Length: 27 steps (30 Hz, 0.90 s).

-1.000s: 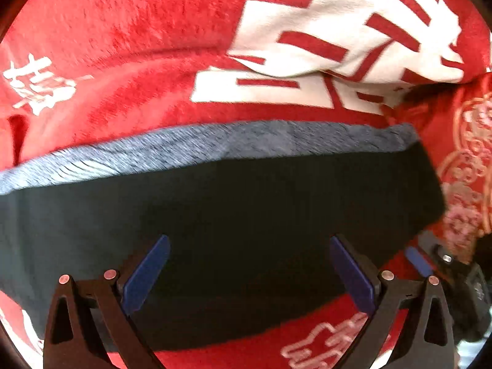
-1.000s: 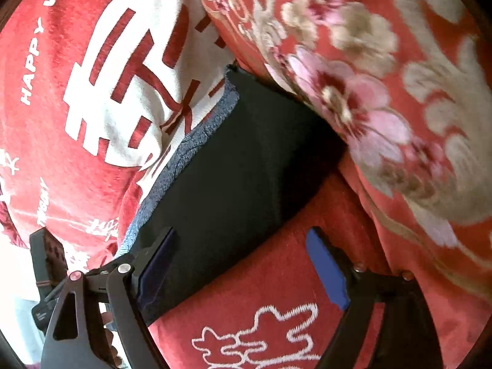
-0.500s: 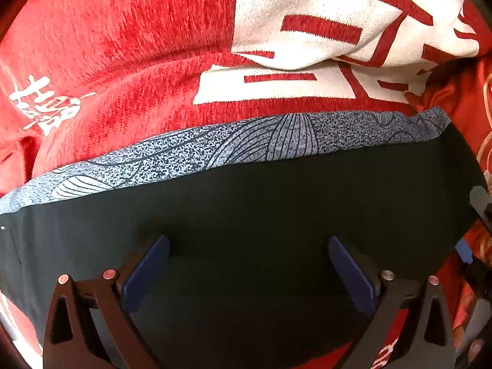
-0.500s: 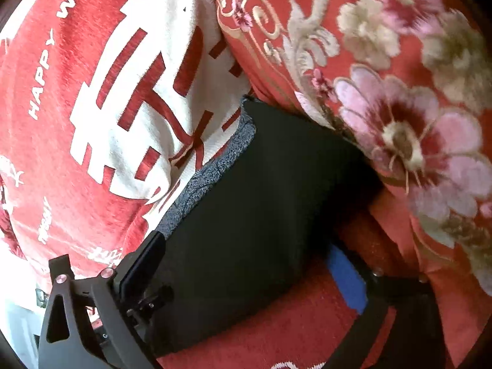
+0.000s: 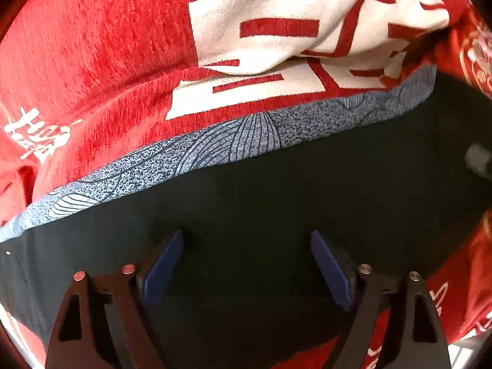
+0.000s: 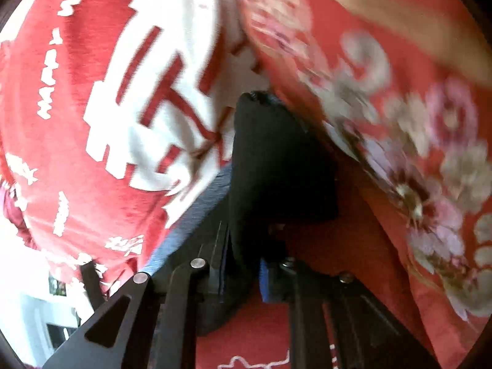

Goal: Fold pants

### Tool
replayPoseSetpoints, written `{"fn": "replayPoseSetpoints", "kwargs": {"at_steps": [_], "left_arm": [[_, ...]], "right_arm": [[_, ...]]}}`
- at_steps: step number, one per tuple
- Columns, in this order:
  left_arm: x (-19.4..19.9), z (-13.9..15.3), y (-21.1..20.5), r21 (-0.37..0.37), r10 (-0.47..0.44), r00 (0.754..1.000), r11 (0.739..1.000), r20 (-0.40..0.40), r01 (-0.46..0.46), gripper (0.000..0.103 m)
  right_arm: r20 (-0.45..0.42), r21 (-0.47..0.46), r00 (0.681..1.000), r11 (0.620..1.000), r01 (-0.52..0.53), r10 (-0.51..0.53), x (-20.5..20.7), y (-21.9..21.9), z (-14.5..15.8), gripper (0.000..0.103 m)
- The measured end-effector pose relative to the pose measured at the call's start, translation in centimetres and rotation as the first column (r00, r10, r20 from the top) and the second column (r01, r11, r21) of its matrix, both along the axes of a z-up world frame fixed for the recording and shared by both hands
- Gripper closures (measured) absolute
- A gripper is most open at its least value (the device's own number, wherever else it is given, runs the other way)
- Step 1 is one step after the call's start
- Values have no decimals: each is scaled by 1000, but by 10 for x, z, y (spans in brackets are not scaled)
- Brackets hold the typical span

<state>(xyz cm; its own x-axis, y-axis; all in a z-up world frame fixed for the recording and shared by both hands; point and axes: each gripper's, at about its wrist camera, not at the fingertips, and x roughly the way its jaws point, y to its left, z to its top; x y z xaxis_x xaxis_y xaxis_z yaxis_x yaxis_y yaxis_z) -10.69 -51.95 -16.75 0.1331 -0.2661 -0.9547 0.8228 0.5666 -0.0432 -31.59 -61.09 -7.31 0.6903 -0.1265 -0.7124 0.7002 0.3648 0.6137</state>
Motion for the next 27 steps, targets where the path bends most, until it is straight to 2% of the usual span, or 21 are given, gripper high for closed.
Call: {"fn": "replayPoseSetpoints", "kwargs": {"at_steps": [6,8,11,14,16,18,20,23,24,26,27], "left_arm": [[3,2,3,-9,-27,1000,1000,-12,27,17],[8,7,9,-20,-13,999,1000,-47,12,17],[26,21,39,-72,58,995,995,-80,-64,17],[53,39,80,-109,111,992,987,-57,-117,17],[70,44,105,-105,130,991,985,-38,-133,17],[87,46,131,-95,150,988,984,-23,-152,17],[105,38,159,-45,174,985,984,-13,-174,17],[115,25,186,-2,203,979,979,-24,-203,17],[119,20,196,17,217,976,976,-12,-217,17],[125,14,209,43,243,970,969,-13,-242,17],[126,11,217,48,255,967,966,-21,-254,17]], "right_arm": [[-37,-111,995,990,-92,88,26,26,38,89],[-47,-142,992,982,-126,121,38,37,49,89],[-68,-197,981,961,-192,182,54,57,65,89],[-93,-243,960,929,-281,266,79,85,75,89],[-114,-257,941,906,-336,317,97,106,76,89],[-136,-254,918,883,-396,372,115,130,71,89],[-167,-231,886,857,-461,432,137,159,58,89],[-220,-172,849,837,-519,481,160,191,24,88],[-273,-142,815,817,-559,511,170,201,9,86],[-395,-82,721,760,-645,569,187,226,-24,85],[-429,-71,690,740,-668,582,190,234,-34,84]]}}
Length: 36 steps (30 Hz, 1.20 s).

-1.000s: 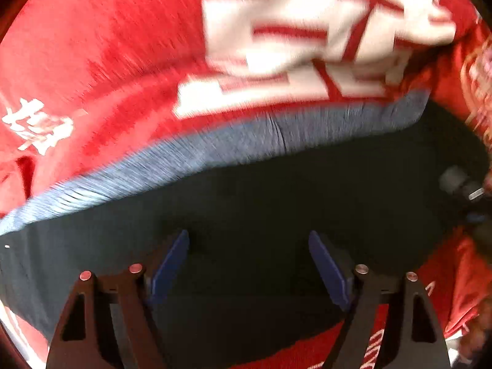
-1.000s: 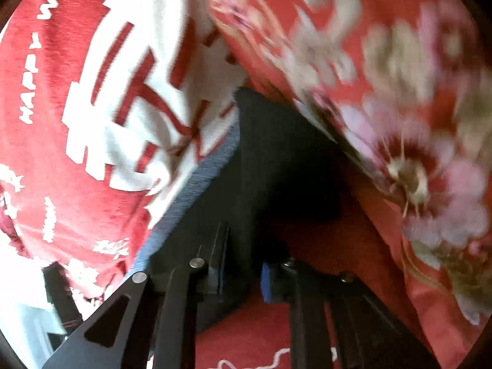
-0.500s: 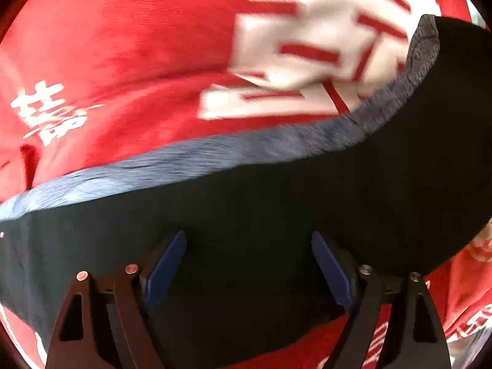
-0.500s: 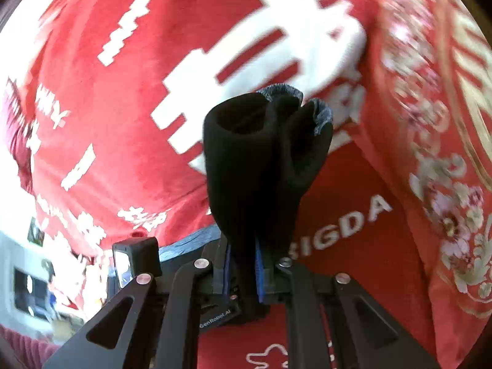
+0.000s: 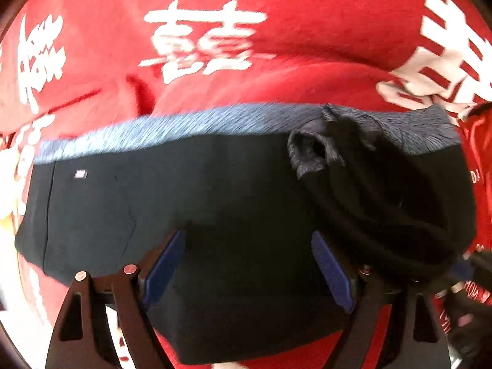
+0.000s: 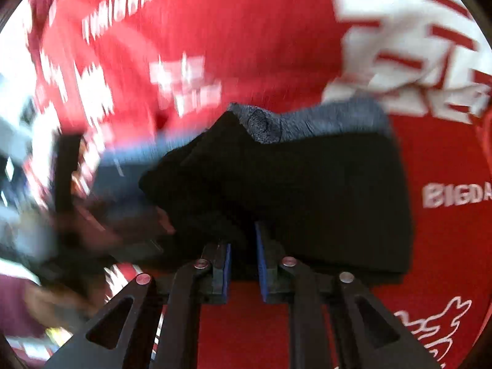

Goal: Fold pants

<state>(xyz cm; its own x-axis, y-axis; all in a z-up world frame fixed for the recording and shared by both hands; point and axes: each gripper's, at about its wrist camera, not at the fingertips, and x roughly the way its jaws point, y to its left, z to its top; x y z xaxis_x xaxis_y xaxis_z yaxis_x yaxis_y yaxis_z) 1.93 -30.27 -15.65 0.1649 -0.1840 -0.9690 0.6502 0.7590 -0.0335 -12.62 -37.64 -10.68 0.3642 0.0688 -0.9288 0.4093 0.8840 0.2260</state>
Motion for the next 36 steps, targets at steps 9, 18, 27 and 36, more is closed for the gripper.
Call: {"fn": "replayPoseSetpoints", "kwargs": {"at_steps": [9,18,27,36], "left_arm": [[20,16,33,-61,34,999,997,-34,-36,17],[19,9,17,-172,-63,971,985,-229,23,17],[21,6,37,-124,12,977,991,-213,-40,17],[22,-6,80,-65,72,977,994,-199,-86,17]], "right_arm": [[90,146,977,973,179,-193,-29,-21,31,74],[100,52,994,998,41,-46,-13,5,57,46],[-8,-168,981,967,-190,192,39,27,32,46],[-20,-154,987,975,-160,159,64,20,15,91]]}}
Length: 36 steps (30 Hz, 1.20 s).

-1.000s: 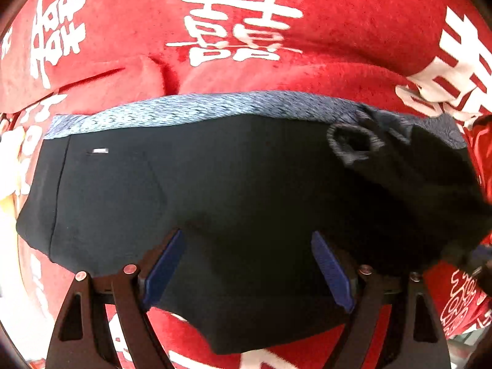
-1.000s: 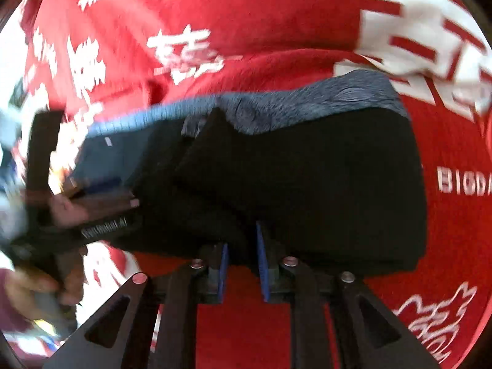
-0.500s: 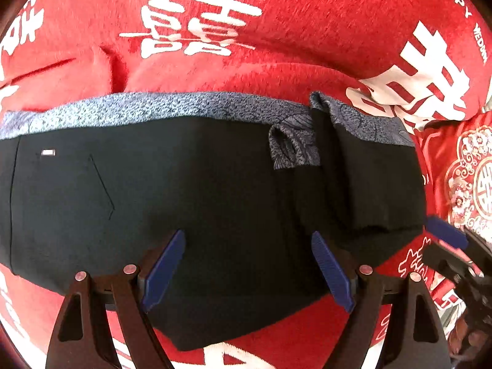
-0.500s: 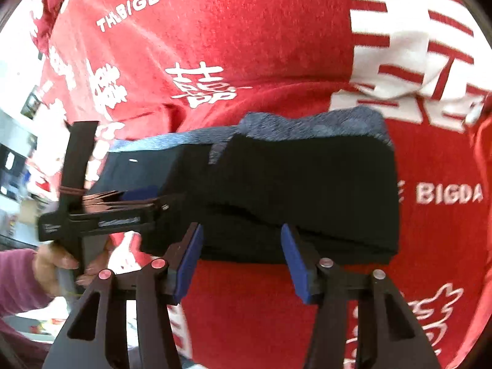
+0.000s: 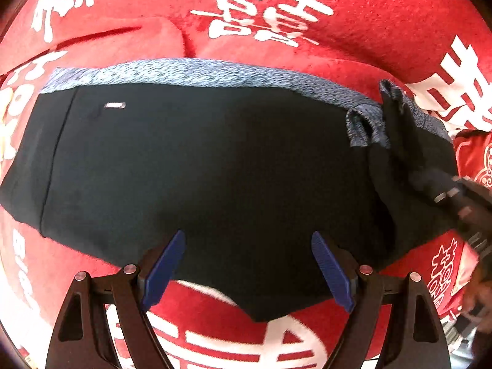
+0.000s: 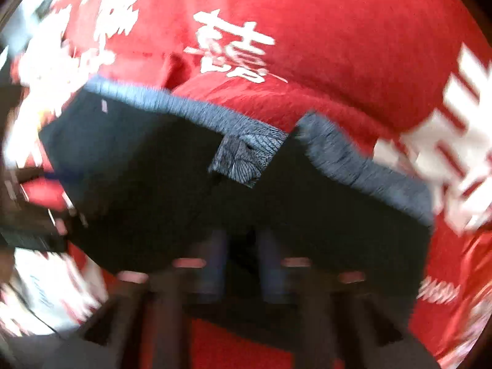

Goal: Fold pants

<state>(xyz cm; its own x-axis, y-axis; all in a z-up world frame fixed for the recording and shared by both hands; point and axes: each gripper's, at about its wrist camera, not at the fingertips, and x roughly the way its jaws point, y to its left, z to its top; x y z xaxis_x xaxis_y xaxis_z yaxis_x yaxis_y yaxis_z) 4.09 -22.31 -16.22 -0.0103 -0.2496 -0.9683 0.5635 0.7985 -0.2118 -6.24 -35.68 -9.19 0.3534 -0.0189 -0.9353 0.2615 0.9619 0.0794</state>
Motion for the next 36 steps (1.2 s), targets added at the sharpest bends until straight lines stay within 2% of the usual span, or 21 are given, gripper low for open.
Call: {"fn": "replayPoseSetpoints", "kwargs": {"at_steps": [3,6,8,10,12,14,15,17,18,19,21,23,24,27,29,30,31,32,34,35,36], "left_arm": [[0,2,8,-2,0,1000,1000,5,0,17],[2,3,15,3,-1,1000,1000,18,0,17],[4,2,21,14,6,1000,1000,17,-7,17],[3,1,24,22,10,1000,1000,18,-10,17],[3,2,26,26,4,1000,1000,23,-5,17],[2,5,25,26,-9,999,1000,31,8,17],[2,7,23,25,-16,999,1000,31,15,17],[2,14,14,14,-30,999,999,31,30,17],[1,20,8,1,-38,999,999,35,38,17],[1,27,0,-17,-50,998,999,44,51,17],[0,40,-17,-45,-78,995,996,65,81,17],[-4,50,-44,-73,-118,990,990,83,124,17],[-5,53,-53,-82,-130,988,987,84,136,17],[-14,56,-92,-104,-178,980,977,87,187,17],[-23,53,-118,-116,-214,974,968,70,221,17],[-30,47,-132,-122,-237,970,962,57,242,17],[-36,44,-140,-123,-247,967,960,54,252,17],[-42,40,-146,-110,-254,965,959,61,259,17],[-49,27,-156,-53,-267,959,961,96,273,12],[-49,24,-156,-37,-264,959,962,100,269,12],[-48,20,-154,-28,-257,962,965,92,261,12]], "right_arm": [[50,110,999,994,-7,1,-5,-1,21,92],[25,143,995,985,-95,92,-9,28,25,92],[-27,150,992,981,-121,127,-13,51,8,92],[-83,165,990,982,-95,110,-20,62,-20,91],[-59,171,995,983,-64,75,-24,60,-29,91],[-33,208,999,978,-27,35,-27,53,-23,88],[-40,226,999,974,-17,27,-29,50,-19,85],[-40,272,999,962,-4,15,-37,43,-8,65],[-31,281,999,960,2,7,-40,42,-3,46],[-1,287,1000,958,18,-19,-50,35,10,40],[44,282,996,957,65,-80,-63,16,27,39],[75,293,976,940,173,-203,-83,-22,39,38],[78,310,962,923,227,-263,-91,-41,40,38],[49,374,886,831,412,-461,-122,-110,22,38],[22,428,849,772,469,-528,-138,-142,5,38],[0,496,834,724,479,-552,-146,-156,-8,38],[-15,544,828,690,477,-560,-148,-163,-19,38],[-45,623,823,628,466,-566,-152,-170,-35,38],[-85,711,829,550,439,-552,-152,-172,-59,40],[-91,723,833,539,433,-546,-150,-169,-65,42],[-94,714,834,547,437,-544,-147,-166,-66,46]]}}
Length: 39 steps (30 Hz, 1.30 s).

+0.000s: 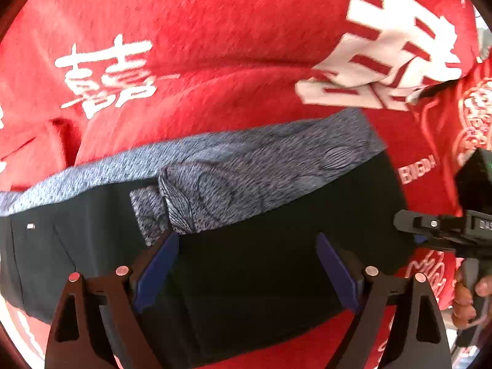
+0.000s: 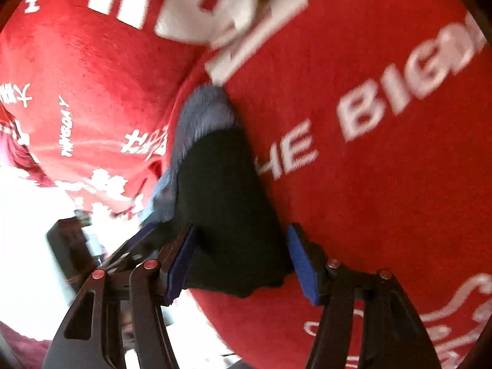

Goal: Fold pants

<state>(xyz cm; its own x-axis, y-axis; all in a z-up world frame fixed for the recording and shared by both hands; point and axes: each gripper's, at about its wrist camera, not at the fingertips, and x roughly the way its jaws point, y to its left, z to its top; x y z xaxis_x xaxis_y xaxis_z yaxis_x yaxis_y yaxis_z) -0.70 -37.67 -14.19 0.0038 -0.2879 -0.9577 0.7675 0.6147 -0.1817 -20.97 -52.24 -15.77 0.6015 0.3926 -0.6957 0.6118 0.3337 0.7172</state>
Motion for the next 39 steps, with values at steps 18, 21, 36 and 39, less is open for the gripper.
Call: {"fn": "replayPoseSetpoints", "kwargs": {"at_steps": [18,21,36,39], "left_arm": [[28,8,63,83,40,993,995,115,-50,0],[25,35,54,-6,34,992,999,119,-33,0],[17,-26,33,63,18,1000,998,17,-19,0],[24,-21,48,78,32,999,996,36,-35,0]], "right_arm": [[-185,-312,983,948,-70,11,-3,37,53,44],[-154,-427,988,900,-86,21,12,28,79,45],[-182,-361,981,923,-135,72,87,18,32,83],[-188,-353,980,926,-135,71,84,23,36,83]]}}
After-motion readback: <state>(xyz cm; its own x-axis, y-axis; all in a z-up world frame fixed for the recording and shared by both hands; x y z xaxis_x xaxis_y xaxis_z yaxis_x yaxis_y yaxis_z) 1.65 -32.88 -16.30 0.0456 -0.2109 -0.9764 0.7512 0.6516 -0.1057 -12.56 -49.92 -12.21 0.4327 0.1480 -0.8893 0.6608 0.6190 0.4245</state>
